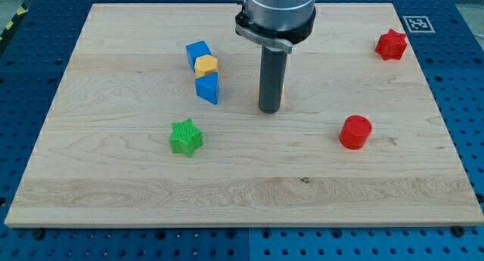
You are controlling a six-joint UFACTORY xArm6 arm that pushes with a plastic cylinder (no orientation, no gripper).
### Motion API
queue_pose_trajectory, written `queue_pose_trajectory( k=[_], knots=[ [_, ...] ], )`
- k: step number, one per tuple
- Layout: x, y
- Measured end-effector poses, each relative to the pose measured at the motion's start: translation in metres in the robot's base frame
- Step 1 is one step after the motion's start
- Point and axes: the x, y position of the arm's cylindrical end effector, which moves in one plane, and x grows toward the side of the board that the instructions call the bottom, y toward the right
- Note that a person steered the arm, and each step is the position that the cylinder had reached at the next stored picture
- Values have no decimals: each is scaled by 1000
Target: Push the heart into the hexagon and triangle
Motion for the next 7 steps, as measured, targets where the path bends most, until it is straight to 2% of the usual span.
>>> queue_pose_trajectory(
  k=[1,3,5,7],
  knots=[
    [-19,5],
    [-36,69],
    [-43,41],
    [-50,-14]
  ],
)
